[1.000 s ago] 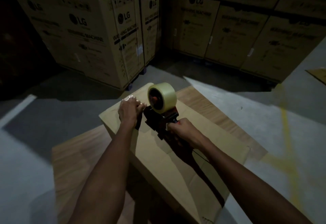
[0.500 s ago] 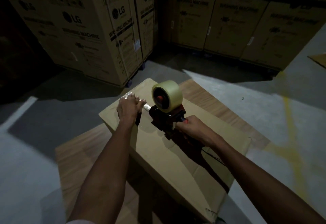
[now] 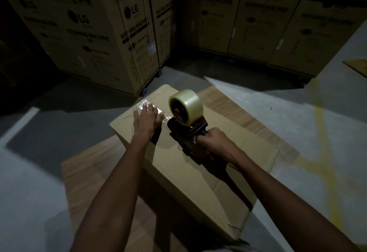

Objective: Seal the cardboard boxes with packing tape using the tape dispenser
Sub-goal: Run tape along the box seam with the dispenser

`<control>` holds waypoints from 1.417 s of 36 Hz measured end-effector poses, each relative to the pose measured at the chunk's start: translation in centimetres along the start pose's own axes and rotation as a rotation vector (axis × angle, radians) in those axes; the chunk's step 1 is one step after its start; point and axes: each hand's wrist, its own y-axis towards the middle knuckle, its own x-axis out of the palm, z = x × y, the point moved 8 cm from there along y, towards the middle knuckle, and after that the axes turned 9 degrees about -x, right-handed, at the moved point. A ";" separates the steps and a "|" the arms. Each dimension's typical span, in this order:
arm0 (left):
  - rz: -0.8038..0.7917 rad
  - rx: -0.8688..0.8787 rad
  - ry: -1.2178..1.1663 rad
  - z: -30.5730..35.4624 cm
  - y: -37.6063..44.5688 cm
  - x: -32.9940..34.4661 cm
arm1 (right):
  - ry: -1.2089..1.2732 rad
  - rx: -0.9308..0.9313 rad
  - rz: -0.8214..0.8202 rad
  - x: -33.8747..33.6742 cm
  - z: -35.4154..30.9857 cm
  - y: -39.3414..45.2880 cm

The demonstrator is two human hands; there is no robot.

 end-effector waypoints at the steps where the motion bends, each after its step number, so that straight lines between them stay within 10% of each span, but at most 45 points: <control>1: -0.010 0.001 0.001 0.3 -0.4 0.0 | 0.002 0.004 0.005 0.0 0.1 0.0; 51: -0.029 0.041 -0.096 0.5 -2.1 0.6 | -0.043 -0.002 -0.017 -2.7 2.2 -4.8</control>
